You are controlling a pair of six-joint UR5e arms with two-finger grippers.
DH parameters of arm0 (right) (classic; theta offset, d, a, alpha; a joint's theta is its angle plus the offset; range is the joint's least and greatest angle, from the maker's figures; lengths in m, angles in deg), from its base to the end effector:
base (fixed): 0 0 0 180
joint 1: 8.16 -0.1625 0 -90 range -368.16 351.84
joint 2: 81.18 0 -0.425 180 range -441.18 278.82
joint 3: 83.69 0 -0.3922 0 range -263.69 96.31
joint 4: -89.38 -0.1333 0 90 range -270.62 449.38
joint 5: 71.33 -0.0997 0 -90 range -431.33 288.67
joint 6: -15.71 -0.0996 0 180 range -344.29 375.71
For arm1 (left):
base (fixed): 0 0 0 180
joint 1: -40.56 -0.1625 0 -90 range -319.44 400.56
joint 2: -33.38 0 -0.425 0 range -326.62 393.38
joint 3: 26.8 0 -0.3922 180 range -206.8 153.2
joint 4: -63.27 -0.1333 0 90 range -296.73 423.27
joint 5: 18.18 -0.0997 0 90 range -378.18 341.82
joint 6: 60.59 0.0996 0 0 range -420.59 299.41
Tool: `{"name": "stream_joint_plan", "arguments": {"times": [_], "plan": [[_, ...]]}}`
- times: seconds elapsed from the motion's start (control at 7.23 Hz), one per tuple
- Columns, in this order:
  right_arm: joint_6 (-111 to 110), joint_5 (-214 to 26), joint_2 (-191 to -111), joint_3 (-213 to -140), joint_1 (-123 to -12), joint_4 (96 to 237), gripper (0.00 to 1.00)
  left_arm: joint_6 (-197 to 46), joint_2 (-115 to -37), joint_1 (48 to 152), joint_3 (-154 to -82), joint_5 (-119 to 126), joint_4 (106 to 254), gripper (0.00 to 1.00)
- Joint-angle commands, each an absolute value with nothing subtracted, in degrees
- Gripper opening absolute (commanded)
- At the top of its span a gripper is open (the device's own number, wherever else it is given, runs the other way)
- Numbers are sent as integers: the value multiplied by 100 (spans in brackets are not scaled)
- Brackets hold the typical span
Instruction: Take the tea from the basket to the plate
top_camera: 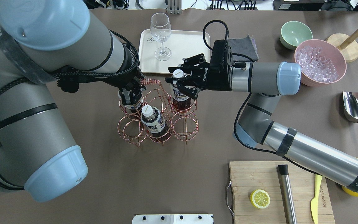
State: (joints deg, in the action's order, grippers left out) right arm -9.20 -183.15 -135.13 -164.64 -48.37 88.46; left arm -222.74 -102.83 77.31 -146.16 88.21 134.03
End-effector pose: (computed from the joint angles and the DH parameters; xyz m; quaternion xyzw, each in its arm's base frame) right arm -0.4225 -0.4832 0.1967 0.6096 -0.5880 -0.2674 0.4595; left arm 0.3692 -0.4070 0.0468 -0.2618 0.4069 -0.6708 0.5621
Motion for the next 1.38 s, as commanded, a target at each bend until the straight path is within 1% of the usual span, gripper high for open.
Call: {"name": "stream_joint_plan", "arguments": {"times": [0.0, 0.14, 0.28, 0.55, 0.69, 0.97, 1.24], "plan": [[-1502, -18480, -13462, -17199, -5271, 9506, 0, -22274, -10285, 7712, -14624, 8817, 13402, 0], [-1731, -18480, -13419, -17376, -5516, 9683, 0, -22274, -10285, 7712, -14615, 8817, 13402, 0], [-1916, -18515, -13288, -17387, -5814, 9807, 0, -22266, -10285, 7729, -14659, 8834, 13402, 0], [-1901, -18515, -13216, -17160, -6490, 10123, 0, -22143, -10233, 8245, -14756, 9165, 13376, 0], [-1892, -18498, -13059, -16741, -6746, 10124, 0, -21873, -10197, 8544, -14747, 9507, 13376, 0], [-1639, -18193, -12646, -15643, -7012, 10081, 0, -20996, -9786, 9316, -14773, 10061, 13385, 0], [-1303, -16739, -12583, -15095, -6463, 10019, 0, -19925, -9146, 10133, -14695, 10336, 13411, 0]]}}
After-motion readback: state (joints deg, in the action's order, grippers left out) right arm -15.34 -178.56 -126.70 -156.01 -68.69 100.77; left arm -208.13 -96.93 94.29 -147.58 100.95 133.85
